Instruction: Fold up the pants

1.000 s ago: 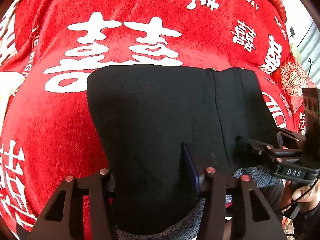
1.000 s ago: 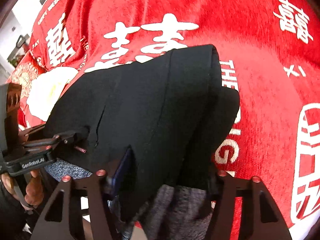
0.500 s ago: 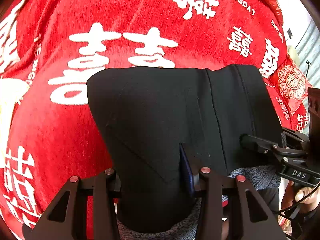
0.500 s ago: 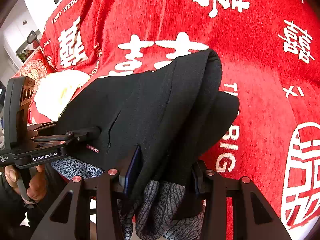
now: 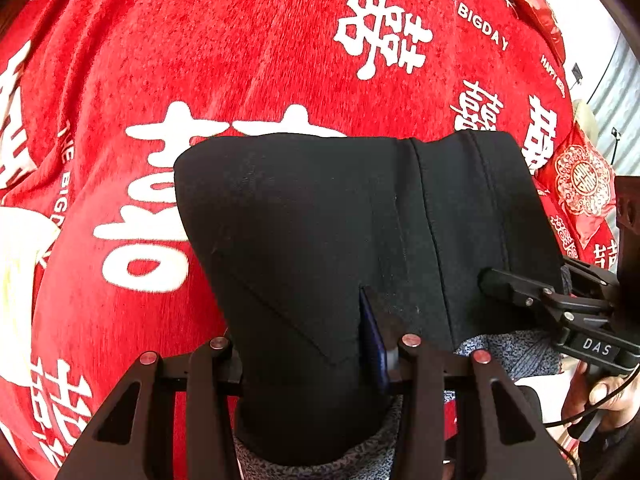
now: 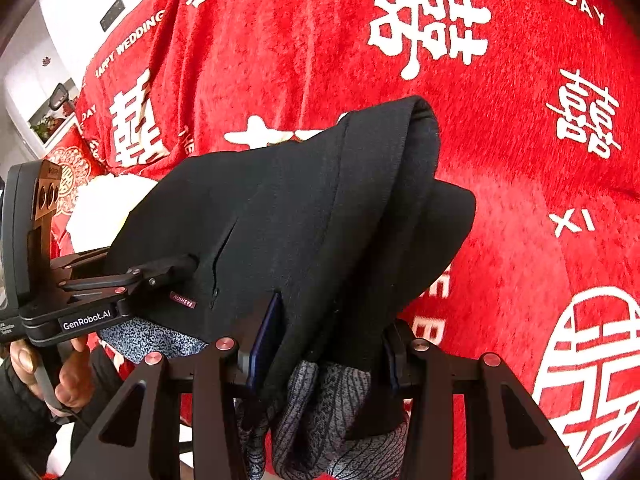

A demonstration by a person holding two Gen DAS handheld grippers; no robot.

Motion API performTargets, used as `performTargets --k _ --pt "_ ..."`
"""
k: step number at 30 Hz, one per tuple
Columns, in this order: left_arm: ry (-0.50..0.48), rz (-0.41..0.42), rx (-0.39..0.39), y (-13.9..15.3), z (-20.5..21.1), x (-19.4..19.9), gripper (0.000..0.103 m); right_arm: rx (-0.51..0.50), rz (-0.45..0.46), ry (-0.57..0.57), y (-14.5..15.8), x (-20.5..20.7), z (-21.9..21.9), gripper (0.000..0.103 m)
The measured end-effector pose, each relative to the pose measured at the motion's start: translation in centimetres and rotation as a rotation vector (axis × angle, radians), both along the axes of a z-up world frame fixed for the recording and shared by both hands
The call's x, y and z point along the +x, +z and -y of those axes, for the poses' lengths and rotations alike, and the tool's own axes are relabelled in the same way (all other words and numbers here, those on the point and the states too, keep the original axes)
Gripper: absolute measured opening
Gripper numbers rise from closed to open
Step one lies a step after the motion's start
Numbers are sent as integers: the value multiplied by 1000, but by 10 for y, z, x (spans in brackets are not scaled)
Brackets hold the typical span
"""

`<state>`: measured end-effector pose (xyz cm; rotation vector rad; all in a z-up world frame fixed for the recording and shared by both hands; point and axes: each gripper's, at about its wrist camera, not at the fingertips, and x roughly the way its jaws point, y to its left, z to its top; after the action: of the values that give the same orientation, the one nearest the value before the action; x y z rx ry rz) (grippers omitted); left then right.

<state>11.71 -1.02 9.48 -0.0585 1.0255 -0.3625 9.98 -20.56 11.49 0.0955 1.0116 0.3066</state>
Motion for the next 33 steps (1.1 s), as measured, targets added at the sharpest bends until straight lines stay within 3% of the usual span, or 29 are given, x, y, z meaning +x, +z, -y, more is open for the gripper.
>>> performTargets --k 20,33 --pt "3 -87 55 -16 31 78 47 25 -114 -23 -20 89 35 46" --pt "10 -205 89 -65 40 95 48 50 -238 -32 -73 108 47 47"
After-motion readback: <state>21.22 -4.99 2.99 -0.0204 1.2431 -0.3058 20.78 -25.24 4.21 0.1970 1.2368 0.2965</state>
